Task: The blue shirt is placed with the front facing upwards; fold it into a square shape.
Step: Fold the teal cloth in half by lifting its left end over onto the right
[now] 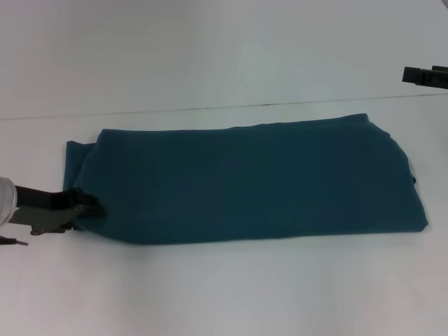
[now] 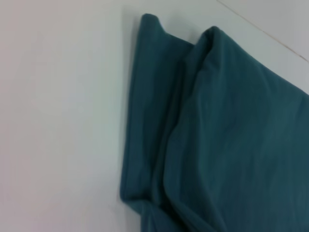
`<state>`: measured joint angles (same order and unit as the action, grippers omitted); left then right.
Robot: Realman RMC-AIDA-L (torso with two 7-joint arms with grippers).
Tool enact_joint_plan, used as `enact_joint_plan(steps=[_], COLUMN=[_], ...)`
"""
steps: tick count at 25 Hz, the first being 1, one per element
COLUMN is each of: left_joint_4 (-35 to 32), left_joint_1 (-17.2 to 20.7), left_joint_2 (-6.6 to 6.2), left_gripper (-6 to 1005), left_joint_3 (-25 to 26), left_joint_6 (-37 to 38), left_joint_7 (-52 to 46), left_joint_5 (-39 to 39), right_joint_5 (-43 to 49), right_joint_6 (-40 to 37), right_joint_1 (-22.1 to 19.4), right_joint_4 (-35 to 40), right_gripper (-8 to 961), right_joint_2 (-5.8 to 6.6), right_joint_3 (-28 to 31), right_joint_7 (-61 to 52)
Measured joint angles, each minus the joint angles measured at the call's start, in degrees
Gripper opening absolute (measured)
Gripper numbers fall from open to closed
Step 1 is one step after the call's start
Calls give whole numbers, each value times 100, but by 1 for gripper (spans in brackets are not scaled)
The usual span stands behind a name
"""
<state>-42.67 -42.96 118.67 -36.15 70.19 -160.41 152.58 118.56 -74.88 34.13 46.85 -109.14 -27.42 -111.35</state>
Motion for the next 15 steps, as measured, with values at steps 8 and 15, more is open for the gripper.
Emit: enact_joint_plan(steps=[8, 15], left_joint_4=[-148, -154], left_joint_1=[-2, -14], left_joint_2=[48, 50], left_gripper=[316, 165], left_joint_3=[-71, -79], left_joint_6=[-14, -20], left_joint_7=[54, 54], left_joint_5=[-5, 21], right_joint_5=[0, 0], right_joint_6=[1, 11], right_joint_1=[-4, -4], right_joint_4=[0, 0], right_gripper=[899, 899], right_joint_2=[-20, -23], right_joint_3=[0, 0], right_joint_7=[2, 9])
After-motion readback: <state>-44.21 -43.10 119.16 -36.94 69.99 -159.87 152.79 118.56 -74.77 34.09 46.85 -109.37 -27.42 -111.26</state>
